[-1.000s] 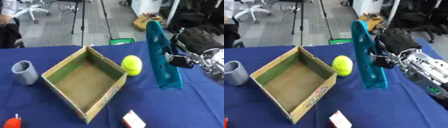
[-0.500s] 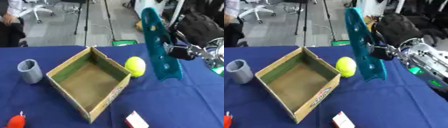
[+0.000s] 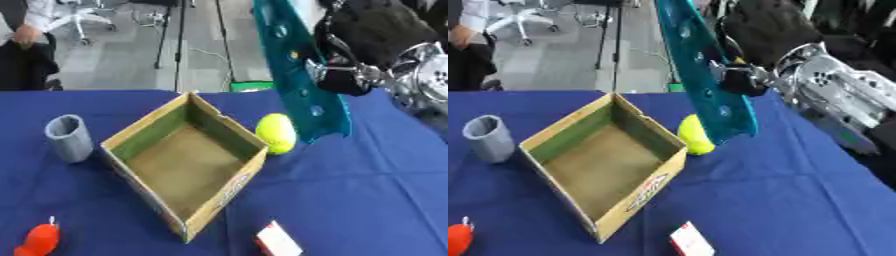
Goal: Pick up objects on the table and place them in the box.
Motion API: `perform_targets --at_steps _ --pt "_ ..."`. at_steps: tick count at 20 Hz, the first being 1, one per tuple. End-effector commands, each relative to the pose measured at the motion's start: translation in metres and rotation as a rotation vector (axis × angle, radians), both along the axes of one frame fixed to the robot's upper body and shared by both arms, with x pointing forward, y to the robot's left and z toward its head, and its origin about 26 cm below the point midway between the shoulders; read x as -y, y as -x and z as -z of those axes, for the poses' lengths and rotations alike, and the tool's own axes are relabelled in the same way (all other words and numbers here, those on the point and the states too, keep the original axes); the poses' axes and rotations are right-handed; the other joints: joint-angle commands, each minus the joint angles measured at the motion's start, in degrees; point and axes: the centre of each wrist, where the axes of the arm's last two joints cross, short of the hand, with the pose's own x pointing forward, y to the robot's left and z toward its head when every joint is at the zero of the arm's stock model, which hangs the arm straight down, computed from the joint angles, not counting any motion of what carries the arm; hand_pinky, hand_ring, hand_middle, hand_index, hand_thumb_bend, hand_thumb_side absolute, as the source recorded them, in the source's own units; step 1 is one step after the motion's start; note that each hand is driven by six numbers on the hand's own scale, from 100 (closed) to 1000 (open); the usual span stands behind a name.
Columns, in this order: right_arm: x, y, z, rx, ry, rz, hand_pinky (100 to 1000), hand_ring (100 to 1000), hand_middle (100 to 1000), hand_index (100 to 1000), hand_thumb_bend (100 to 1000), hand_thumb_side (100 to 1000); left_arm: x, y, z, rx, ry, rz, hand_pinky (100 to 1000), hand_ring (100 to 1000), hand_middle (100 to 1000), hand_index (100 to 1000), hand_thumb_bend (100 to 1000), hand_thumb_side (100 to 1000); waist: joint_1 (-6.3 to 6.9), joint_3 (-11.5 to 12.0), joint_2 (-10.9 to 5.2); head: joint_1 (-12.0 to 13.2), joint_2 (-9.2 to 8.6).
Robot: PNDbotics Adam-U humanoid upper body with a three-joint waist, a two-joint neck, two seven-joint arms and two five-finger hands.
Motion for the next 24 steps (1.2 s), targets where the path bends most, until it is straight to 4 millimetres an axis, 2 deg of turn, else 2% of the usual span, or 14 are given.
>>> perform_targets --at_steps 1,11,18,24 --pt "-0.004 -0.01 -0.01 0.043 0.038 -0.001 780 667 234 402 100 448 0.001 0.003 -0.01 0.031 -0.022 0.012 891 955 967 967 100 977 -0.11 0.3 -0.96 -0.5 0.95" --pt "-0.027 -0.05 -0.015 0.015 0.04 -0.019 780 665 233 400 100 470 0.004 0.002 -0.012 0.04 -0.017 0.032 891 954 967 968 100 972 -0.77 1.6 -0.39 -2.0 3.02" --pt "-0.032 -0.074 -0.009 -0.032 0.009 -0.008 778 651 220 388 100 475 0.007 0.002 -0.016 0.052 -0.015 0.047 891 954 966 968 100 971 -0.83 2.8 0.12 -3.3 2.53" --pt "-0.033 -0.088 -0.003 -0.031 -0.02 0.002 777 642 211 379 100 474 0.01 0.001 -0.02 0.067 -0.012 0.062 891 953 966 968 100 968 -0.78 4.6 1.29 -4.6 1.35"
